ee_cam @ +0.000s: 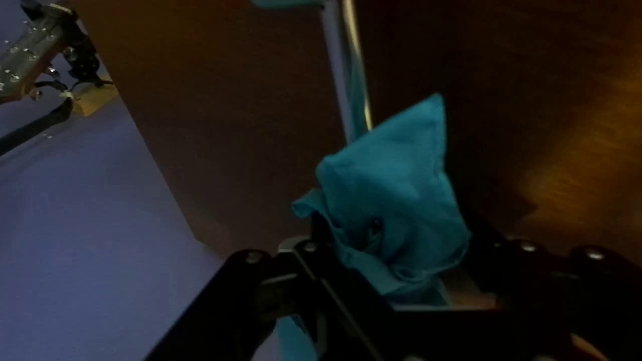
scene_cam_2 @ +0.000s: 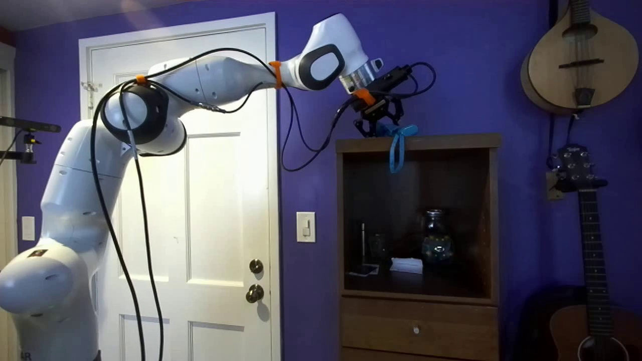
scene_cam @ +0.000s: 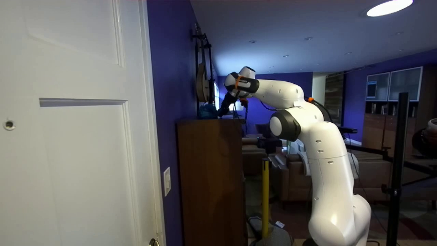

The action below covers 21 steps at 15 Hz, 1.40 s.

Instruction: Hang the blue umbrella on the door

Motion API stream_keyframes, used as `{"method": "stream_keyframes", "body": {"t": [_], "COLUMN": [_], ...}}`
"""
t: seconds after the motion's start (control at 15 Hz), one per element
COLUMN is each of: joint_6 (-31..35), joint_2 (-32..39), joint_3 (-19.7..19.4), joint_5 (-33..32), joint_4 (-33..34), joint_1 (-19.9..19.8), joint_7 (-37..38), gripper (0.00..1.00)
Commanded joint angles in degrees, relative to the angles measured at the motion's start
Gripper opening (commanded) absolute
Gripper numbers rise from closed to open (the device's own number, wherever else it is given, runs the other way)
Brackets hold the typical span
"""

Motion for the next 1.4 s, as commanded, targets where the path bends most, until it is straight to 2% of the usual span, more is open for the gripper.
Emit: {"method": "stream_keyframes", "body": {"t": [0.0,0.13,0.4,0.93,1.33], "joint_6": [-4.0,-4.9,-7.4,-17.9,-22.3], "joint_2": [4.6,5.3,6.5,6.3,6.1], "joint_3": [2.6,1.6,1.5,0.6,-1.9], "joint_5": [0.5,0.3,0.1,-1.2,-5.1], "joint_4": [6.4,7.6,10.5,16.1,19.0], "joint_1": [-2.5,-1.6,-1.6,-1.3,-0.9], "joint_7": [-1.6,-2.3,-3.3,0.5,9.8], "gripper": [0.31,0.2,0.09,0.09,0.09]}}
